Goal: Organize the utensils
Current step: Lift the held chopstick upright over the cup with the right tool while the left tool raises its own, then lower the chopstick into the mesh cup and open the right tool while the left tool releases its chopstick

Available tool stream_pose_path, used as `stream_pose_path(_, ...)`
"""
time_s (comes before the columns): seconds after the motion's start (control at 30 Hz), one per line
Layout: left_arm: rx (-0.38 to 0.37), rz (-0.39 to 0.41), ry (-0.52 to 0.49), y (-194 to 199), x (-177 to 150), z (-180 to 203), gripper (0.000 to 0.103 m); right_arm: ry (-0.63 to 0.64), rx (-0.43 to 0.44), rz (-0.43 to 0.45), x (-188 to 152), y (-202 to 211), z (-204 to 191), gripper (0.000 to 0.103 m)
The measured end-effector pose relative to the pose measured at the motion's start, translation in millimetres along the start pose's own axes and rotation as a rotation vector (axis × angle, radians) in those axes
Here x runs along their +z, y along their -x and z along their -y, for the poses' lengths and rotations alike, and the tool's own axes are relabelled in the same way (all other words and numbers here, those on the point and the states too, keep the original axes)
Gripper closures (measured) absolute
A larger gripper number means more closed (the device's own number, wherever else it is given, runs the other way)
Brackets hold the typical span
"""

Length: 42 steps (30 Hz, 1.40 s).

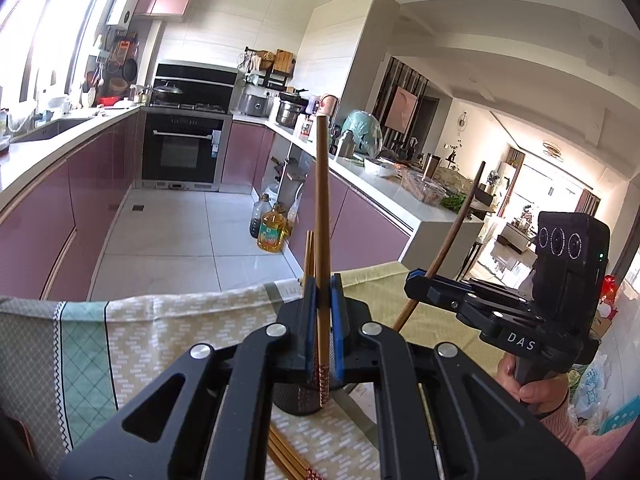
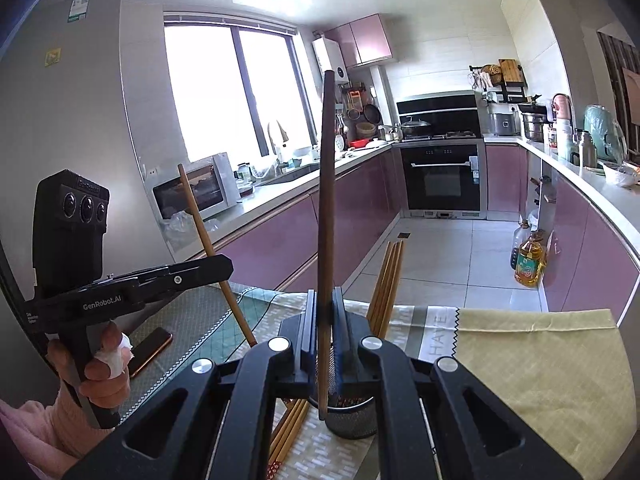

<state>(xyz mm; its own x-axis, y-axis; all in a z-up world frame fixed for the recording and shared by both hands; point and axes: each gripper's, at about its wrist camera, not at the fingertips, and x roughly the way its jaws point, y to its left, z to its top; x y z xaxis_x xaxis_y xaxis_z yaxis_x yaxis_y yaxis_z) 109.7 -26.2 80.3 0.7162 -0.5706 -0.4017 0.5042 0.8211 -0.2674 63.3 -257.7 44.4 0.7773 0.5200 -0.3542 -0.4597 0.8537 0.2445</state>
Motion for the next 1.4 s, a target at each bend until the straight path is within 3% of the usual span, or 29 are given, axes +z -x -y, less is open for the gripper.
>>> stream_pose_path(0.33,0.051,0.017,-0.050,-16.0,13.6,15.1,0.096,-0.001,-0.022,0.021,10.1,-12.0,3.4,0.097)
stream_pose_path(0.57,0.090,-0.056,-0.055,-45.0,6.4,11.0,0.096,-0.027,-0.041,-0.040,-4.5,-35.4,11.1,0.097)
stream_pose_path(1.13,0.085,-0.232,-0.094,-86.1,-22.3,-2.3,0.096,-0.056,-0.058,-0.249,-37.0,-80.3,23.8,0.096)
stream_pose_path(1.4,0.085,-0.262,-0.078,-103.4,-24.5,-8.1,0.095,-0.094,-0.082,-0.271,-41.6,-93.8,35.3,0.094)
